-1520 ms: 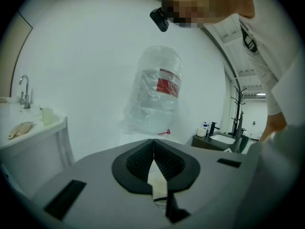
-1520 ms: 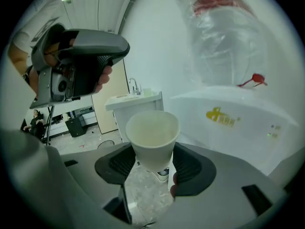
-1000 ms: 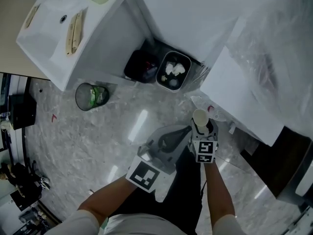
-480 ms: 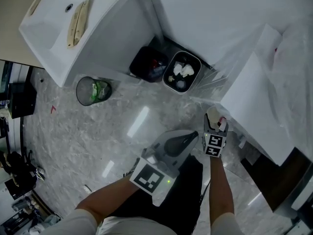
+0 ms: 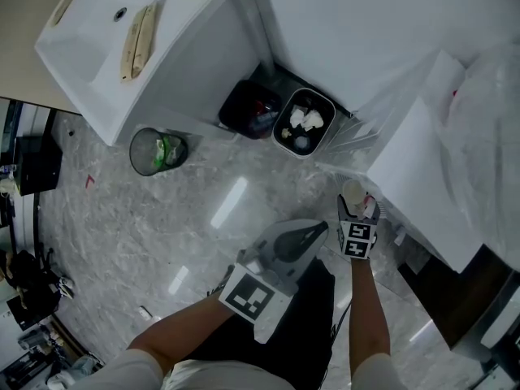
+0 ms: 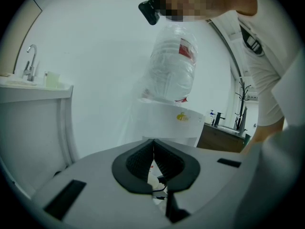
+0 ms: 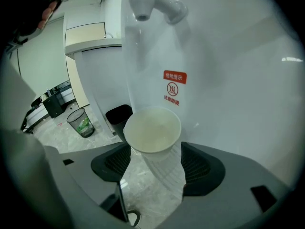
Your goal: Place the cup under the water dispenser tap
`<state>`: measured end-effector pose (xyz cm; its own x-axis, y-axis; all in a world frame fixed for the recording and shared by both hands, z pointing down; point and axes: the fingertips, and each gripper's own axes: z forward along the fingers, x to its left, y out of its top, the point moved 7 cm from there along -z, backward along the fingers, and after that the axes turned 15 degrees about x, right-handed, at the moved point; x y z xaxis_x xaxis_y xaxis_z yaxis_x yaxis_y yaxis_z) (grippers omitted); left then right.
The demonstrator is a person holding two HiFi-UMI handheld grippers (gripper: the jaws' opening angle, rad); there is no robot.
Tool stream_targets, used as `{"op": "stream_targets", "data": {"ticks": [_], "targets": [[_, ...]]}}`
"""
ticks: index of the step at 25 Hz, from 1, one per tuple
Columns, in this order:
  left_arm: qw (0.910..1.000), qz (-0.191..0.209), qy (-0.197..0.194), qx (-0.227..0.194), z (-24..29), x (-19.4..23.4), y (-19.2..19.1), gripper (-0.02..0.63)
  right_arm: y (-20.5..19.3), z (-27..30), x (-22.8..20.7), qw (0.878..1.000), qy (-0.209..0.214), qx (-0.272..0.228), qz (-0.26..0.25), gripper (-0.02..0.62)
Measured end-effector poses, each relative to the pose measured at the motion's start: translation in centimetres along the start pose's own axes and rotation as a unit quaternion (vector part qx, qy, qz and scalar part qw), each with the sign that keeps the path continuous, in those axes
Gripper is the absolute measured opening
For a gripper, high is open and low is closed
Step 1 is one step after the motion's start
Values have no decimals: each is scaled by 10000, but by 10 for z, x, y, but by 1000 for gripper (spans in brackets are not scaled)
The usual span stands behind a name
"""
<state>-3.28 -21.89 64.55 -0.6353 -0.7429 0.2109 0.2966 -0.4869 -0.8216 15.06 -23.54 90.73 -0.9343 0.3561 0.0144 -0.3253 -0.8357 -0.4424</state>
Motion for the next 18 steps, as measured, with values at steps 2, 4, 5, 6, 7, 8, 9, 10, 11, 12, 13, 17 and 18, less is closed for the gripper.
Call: {"op": "stream_targets", "data": {"ticks": [2,4,5,6,7,8,9,10,11,12,13,17,18], "targets": [[10000,1,-2,-5,-3,-2,3,5,-1,-8,1,10000,-27,40,12,301],[10000,-5,-7,18,-7,-6,5,5,-3,-19,4,9999,-69,82,52,301],[10000,-6,-12,25,-9,-9,8,5,-3,-26,5,9999,-91,103,82,301],[10000,2,-19,28,-11,-11,10,5,-4,-34,6,9998,-111,121,113,301],[10000,14,-25,32,-14,-14,14,5,-4,-44,7,9997,-121,133,143,301],[10000,21,-28,42,-17,-16,18,5,-4,-56,10,9997,-115,138,170,301],[10000,15,-27,53,-20,-20,22,5,-3,-70,14,9997,-96,131,193,301],[10000,1,-26,59,-24,-23,26,5,0,-86,19,9997,-68,103,214,301],[10000,-15,-31,62,-28,-26,32,5,4,-105,24,9997,-31,41,241,299],[10000,-31,-44,65,-33,-30,37,5,10,-126,30,9996,22,-62,277,299],[9999,-45,-62,69,-39,-33,44,5,17,-149,35,9993,98,-195,319,299],[9998,-60,-140,121,-66,-52,69,5,57,-245,57,9945,475,-766,524,295],[9998,-37,-152,146,-73,-57,75,5,67,-267,61,9933,518,-873,543,293]]}}
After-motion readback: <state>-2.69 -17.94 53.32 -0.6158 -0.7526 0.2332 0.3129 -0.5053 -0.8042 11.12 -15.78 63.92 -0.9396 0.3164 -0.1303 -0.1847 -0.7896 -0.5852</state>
